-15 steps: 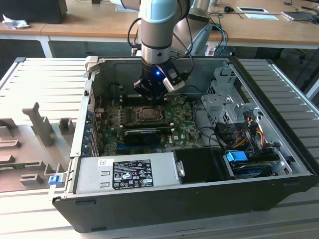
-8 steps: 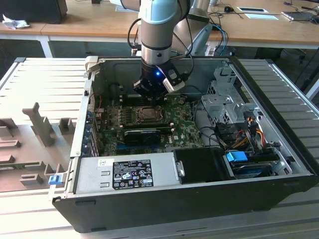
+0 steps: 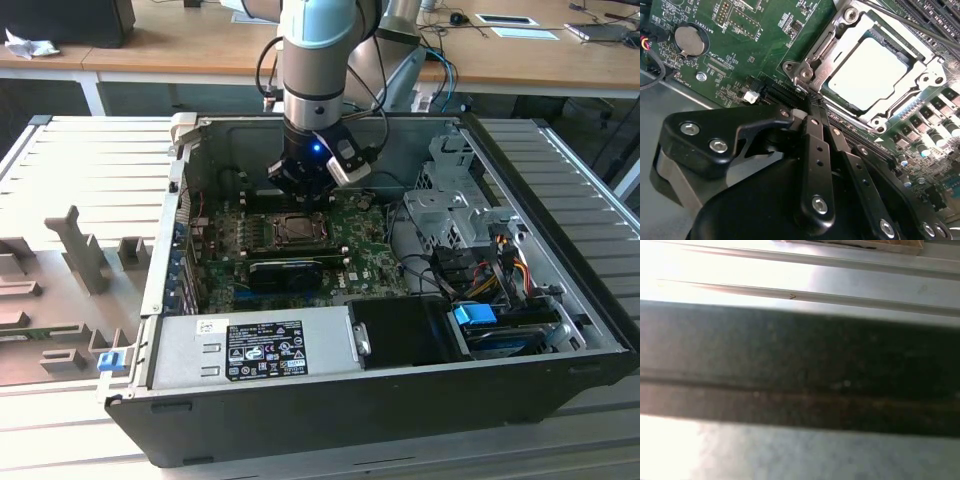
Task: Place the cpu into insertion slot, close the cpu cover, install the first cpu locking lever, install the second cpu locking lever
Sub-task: 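Install the first cpu locking lever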
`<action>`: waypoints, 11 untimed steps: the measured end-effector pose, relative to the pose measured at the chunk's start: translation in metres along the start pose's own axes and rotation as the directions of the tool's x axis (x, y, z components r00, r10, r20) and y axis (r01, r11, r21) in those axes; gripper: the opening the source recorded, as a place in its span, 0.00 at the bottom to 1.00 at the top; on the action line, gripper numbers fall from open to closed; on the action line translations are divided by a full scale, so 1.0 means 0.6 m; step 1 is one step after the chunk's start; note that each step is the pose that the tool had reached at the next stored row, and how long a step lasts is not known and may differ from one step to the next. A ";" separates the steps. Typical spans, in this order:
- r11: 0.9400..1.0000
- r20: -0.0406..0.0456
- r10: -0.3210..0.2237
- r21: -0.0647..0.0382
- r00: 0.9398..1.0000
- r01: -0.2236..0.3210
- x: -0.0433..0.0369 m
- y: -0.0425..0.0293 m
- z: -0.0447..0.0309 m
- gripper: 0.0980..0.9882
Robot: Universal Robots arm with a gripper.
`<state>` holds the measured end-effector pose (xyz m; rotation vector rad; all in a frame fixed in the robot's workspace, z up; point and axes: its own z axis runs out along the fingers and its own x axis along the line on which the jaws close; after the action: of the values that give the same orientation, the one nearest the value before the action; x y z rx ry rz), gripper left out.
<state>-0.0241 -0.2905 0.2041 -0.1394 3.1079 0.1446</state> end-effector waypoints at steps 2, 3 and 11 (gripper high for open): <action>1.000 0.000 0.000 0.000 1.000 0.000 0.000 0.000 -0.002 0.01; 1.000 0.000 0.000 0.000 1.000 0.000 0.000 0.000 -0.002 0.01; 1.000 0.000 0.000 0.000 1.000 0.000 0.000 -0.003 0.002 0.01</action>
<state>-0.0240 -0.2923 0.2029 -0.1397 3.1075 0.1450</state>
